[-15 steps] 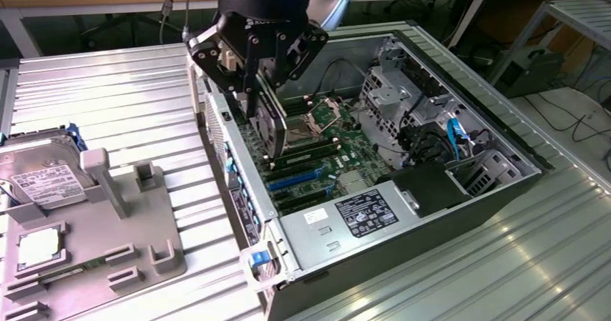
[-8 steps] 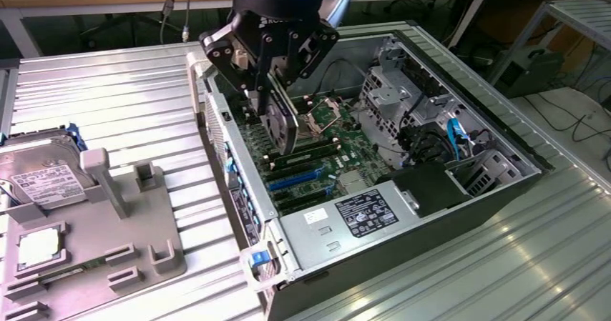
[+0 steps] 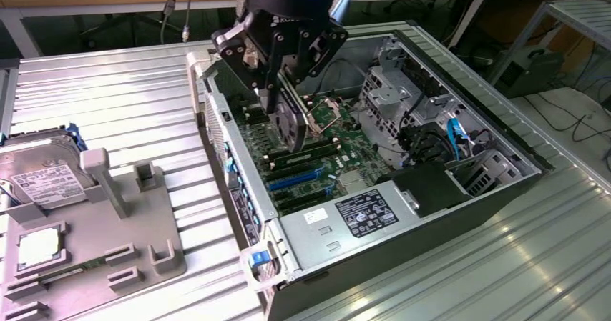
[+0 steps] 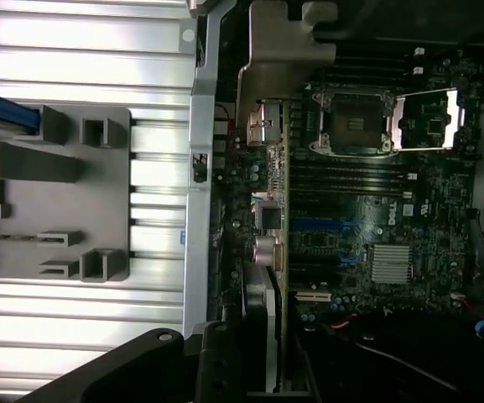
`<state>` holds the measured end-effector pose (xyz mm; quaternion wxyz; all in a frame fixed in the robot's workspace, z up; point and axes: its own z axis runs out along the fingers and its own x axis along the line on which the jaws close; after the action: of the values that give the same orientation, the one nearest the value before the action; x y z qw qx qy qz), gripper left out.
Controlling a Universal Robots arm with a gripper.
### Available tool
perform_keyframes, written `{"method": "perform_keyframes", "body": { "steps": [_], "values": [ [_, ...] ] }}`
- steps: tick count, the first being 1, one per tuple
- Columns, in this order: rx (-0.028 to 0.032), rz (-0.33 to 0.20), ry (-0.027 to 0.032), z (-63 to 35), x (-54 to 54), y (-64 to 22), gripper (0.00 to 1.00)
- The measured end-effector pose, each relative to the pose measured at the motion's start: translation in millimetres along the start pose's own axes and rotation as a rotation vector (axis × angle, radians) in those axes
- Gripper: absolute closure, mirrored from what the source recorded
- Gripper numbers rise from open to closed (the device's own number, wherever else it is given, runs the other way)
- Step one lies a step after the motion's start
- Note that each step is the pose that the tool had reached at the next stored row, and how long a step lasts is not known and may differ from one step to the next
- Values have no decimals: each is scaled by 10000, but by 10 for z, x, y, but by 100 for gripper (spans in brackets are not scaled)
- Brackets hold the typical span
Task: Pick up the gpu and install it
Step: 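Pick up the gpu and move the gpu toward the slot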
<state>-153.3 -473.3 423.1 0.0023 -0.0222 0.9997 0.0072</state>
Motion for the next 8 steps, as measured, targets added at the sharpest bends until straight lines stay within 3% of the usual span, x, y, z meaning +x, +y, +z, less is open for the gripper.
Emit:
{"method": "perform_keyframes", "body": {
  "steps": [8],
  "values": [
    [0,0,0,0,-115,-5,72]
  ]
}}
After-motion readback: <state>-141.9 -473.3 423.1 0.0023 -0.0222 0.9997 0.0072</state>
